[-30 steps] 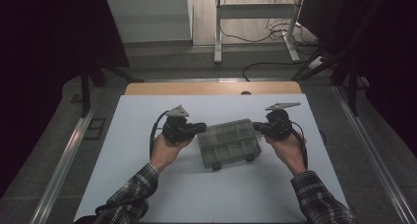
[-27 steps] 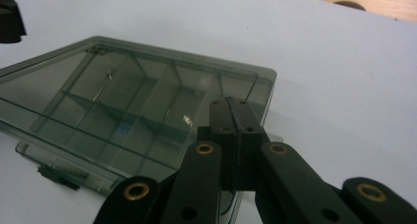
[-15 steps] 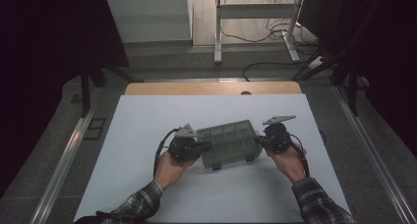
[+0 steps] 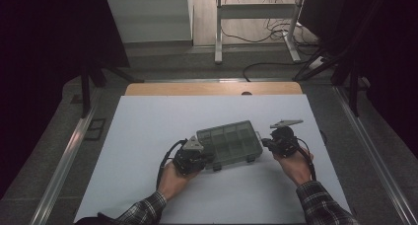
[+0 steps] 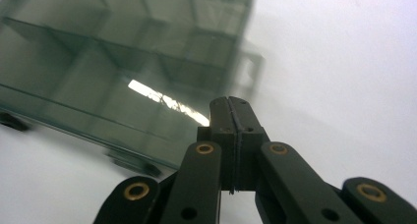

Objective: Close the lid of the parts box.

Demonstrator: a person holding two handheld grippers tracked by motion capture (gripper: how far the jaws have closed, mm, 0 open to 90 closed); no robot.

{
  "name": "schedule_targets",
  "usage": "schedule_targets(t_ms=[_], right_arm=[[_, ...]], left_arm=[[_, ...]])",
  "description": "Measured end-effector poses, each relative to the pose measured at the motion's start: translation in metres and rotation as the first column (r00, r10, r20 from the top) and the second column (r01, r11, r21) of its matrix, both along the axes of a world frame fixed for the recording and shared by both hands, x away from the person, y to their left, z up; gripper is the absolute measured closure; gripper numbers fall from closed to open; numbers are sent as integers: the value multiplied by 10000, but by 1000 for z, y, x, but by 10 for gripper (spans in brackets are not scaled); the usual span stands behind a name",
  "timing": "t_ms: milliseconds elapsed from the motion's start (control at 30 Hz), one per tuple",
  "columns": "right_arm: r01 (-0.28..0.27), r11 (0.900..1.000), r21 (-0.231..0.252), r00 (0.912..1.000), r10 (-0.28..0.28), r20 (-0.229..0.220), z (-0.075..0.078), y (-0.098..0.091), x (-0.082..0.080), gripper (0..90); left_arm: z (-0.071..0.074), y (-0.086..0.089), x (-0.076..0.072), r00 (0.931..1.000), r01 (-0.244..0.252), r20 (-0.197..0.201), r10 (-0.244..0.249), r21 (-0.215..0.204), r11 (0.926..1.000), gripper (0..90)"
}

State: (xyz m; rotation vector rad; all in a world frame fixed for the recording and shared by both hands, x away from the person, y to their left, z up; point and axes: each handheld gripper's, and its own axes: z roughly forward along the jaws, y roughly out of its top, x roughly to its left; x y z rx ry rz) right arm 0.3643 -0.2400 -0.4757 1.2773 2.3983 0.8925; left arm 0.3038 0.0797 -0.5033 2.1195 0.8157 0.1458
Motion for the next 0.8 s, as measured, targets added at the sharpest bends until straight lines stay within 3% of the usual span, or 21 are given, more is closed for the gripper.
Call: schedule_targets(t_ms=[133,200,267,800], right_arm=[[-252,9987,-435,9977,223,-645,-14,2,1,887],[-311,9958,-861,9971,249,-720,-17,5,0,887],[-334,9963,-788,9953,260,-935,-19,5,0,887],[-1106,9897,-914,9860,977,-1353,-19,11,-23,887]], left_arm=[[0,0,0,10000,52,26,-52,67,10000,826],[0,0,1,10000,56,17,-56,74,10000,825],[1,1,1,10000,47,23,-47,109,9999,826],[2,17,4,9996,-293,-18,294,436,9986,828]])
